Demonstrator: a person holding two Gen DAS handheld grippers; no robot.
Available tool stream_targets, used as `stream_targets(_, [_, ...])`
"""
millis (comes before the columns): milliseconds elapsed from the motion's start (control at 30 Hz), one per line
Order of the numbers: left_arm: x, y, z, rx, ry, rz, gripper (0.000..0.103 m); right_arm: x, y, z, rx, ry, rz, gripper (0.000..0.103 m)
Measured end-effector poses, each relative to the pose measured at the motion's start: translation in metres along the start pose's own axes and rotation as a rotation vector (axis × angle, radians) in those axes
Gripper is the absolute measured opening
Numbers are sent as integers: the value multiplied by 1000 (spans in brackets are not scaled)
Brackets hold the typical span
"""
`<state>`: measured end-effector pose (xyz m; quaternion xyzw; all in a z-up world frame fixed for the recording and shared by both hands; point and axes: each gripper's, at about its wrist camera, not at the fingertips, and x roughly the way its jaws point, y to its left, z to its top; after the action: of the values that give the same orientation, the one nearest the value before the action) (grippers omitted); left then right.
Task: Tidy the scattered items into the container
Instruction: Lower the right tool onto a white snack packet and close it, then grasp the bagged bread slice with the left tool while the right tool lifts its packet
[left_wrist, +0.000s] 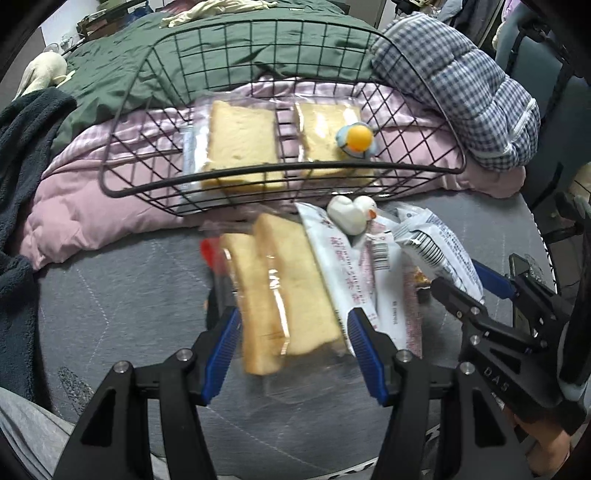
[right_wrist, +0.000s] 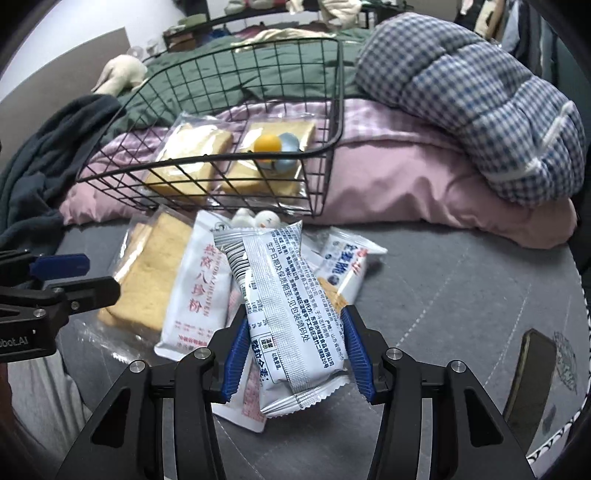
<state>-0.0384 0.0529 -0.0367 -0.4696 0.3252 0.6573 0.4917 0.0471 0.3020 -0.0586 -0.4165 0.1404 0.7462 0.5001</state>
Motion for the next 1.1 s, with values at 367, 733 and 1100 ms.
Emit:
stream_targets(367, [29,-8,8,-10,38,-9,65,-2,-6,-4,15,-8,-1,50])
stream_targets(733, [39,6,14,-34,36,-35,18,-1,-9,-7,26,-8,-6,50])
stream_targets(1100, [6,19,8,-40,-15,-32,13,-7,6,-3,11,-23,-2,50])
